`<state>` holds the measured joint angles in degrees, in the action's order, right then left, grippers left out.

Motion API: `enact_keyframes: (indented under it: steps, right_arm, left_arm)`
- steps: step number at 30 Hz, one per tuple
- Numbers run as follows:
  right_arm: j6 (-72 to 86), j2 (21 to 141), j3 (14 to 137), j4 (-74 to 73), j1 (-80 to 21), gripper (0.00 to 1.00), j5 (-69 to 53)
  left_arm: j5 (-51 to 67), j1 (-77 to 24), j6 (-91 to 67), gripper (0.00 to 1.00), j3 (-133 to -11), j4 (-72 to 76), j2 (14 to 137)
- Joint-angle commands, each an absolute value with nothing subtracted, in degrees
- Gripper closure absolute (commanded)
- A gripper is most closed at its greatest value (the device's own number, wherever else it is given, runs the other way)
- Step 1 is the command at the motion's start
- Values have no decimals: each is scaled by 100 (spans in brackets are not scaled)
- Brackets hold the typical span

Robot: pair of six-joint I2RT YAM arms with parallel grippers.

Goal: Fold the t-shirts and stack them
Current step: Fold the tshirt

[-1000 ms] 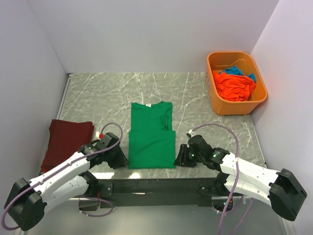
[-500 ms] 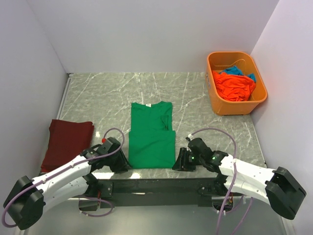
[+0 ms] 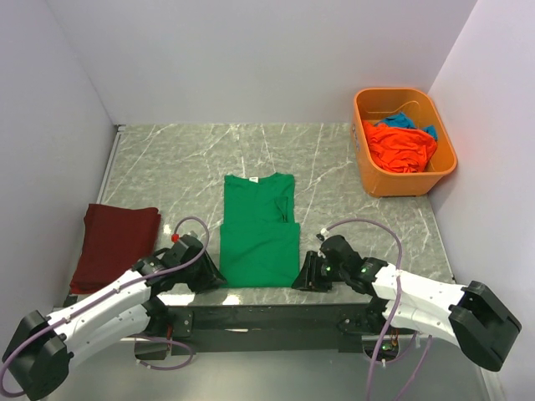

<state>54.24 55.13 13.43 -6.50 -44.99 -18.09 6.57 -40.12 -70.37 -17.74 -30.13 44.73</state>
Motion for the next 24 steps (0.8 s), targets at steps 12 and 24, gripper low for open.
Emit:
enact_keyframes:
  steps: [12, 24]
  right_arm:
    - [5511, 5581, 1134, -598, -4482, 60, -1468]
    - [5449, 5344, 1213, -677, -4474, 87, -1195]
  left_arm:
    - [650, -4034, -7119, 61, -1486, -2452, 4755]
    - [738, -4131, -7207, 89, -1433, -2329, 4790]
